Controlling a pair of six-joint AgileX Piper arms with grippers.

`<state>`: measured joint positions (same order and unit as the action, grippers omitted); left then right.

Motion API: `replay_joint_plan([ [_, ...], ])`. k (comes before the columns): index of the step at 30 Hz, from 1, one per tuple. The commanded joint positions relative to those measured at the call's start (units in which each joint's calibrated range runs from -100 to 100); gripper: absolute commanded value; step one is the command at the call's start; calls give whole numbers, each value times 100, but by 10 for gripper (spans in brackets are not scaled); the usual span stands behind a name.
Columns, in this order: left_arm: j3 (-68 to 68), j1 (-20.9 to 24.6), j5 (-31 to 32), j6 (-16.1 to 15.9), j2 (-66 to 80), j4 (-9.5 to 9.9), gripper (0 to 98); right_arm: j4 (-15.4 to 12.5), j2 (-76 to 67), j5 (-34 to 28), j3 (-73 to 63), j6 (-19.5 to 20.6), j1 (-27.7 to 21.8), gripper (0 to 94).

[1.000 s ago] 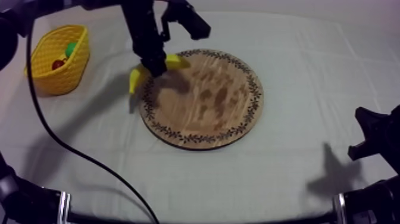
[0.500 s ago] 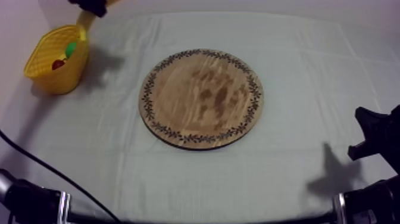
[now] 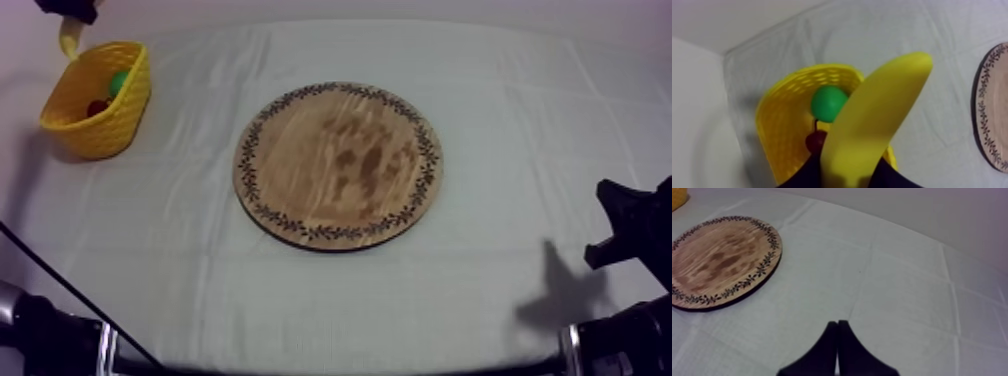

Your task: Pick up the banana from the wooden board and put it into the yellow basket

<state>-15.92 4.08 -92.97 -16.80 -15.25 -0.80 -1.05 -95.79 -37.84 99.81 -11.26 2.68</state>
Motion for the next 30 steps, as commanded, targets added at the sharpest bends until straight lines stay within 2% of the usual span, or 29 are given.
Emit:
replay_joint_plan([
  [1,70,72,66,-38,-27,-9,352,0,3,1,-3,0,0,2],
  [5,220,166,200,-71,20,-21,473,0,3,1,-3,0,0,2],
  [8,366,221,270,-53,177,-18,657,0,3,1,-3,0,0,2],
  [12,583,314,330,0,515,-91,691,0,3,1,-3,0,0,2],
  [20,1228,335,360,136,1772,-108,651,0,3,1,-3,0,0,2],
  [26,1886,270,497,218,2994,-67,526,0,3,1,-3,0,0,2],
  [30,2408,238,705,315,3845,-47,403,0,3,1,-3,0,0,2],
])
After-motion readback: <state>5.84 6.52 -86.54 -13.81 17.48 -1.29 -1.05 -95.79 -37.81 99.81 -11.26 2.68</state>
